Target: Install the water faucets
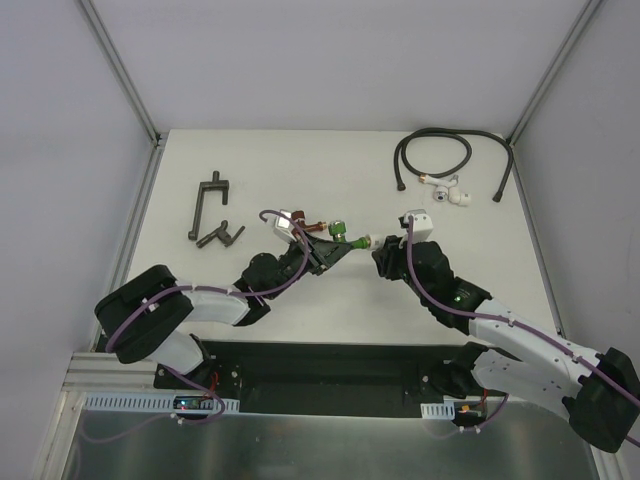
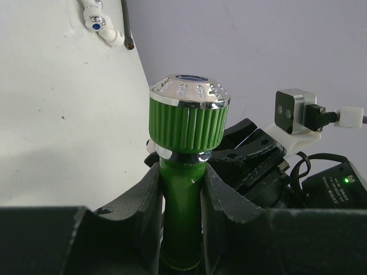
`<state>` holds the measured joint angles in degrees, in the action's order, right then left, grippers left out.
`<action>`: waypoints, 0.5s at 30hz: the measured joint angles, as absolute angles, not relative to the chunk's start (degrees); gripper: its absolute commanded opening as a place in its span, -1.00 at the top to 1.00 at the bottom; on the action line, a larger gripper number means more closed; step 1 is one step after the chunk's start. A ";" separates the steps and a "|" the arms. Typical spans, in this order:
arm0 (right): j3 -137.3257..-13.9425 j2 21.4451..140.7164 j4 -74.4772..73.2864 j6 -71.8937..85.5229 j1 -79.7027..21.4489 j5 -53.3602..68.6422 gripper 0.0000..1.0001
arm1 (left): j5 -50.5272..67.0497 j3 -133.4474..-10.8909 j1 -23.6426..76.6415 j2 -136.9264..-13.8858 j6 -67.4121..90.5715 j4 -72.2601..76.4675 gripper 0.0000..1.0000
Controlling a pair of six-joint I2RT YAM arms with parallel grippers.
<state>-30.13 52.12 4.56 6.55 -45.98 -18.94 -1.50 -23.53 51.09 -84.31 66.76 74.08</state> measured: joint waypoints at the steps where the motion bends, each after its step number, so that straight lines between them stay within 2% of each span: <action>1: -30.13 52.12 4.71 6.50 -45.98 -18.79 0.97 | -1.50 -23.53 51.09 -84.09 66.39 73.95 1.00; 15: -30.13 51.86 4.40 5.91 -45.01 -18.20 0.97 | -0.45 -25.34 51.03 -85.19 63.48 73.47 1.00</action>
